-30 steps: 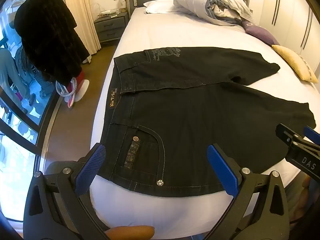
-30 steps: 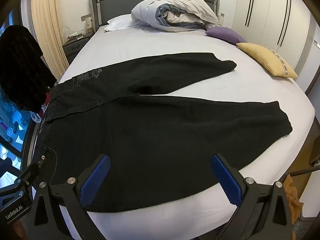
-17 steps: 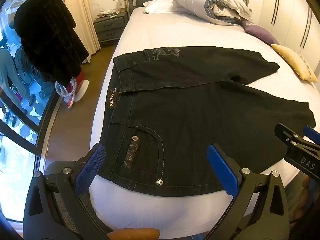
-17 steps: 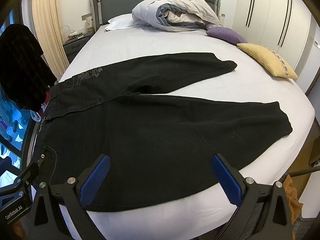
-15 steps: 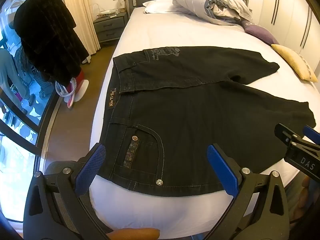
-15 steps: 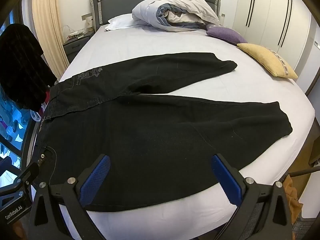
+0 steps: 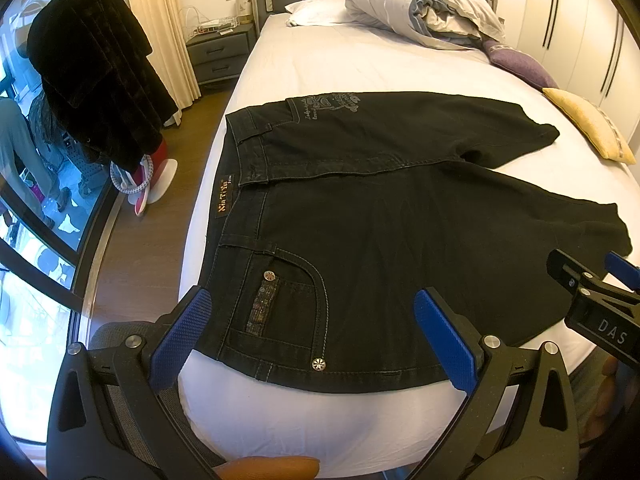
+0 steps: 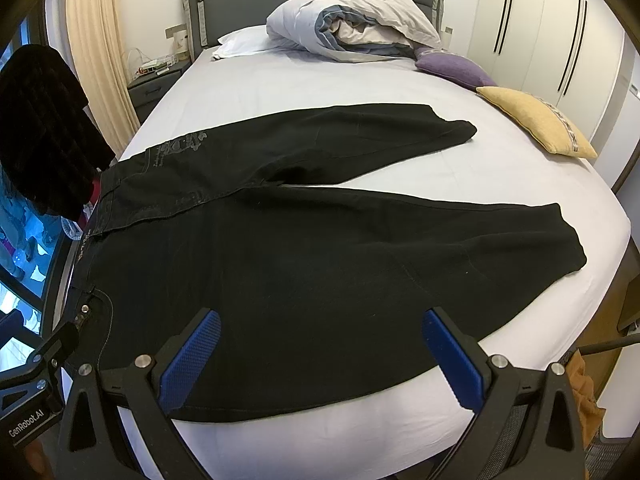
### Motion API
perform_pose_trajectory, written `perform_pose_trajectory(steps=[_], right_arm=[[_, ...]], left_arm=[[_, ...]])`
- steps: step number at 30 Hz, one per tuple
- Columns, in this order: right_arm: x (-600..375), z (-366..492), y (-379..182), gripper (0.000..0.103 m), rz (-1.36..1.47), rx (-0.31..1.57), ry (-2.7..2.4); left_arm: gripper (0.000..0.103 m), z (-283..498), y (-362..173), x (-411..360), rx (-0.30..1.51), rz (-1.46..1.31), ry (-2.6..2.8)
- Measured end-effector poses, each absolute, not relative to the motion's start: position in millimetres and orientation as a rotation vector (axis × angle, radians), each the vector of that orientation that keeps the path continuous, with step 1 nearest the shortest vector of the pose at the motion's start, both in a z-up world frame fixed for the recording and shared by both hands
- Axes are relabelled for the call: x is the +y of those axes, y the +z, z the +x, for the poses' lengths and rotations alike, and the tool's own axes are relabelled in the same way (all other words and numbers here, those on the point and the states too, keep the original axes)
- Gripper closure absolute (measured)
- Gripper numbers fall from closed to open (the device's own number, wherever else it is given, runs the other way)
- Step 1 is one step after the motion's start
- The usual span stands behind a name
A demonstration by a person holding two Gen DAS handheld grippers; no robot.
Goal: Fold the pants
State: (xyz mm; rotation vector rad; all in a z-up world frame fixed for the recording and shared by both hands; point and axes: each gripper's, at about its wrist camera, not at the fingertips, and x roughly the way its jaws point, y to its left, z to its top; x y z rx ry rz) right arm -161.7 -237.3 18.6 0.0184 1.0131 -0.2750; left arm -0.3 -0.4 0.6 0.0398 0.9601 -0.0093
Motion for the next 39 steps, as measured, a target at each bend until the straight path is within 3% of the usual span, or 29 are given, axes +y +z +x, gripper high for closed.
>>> perform_pose_trajectory(steps=[39], right_arm=[[-229.2,-162.8,5.2,0.0,0.021,1.023,-0.27]], left_arm=[[0.0,-2.4,-3.6,-2.6,0.965,0.039,-0.011]])
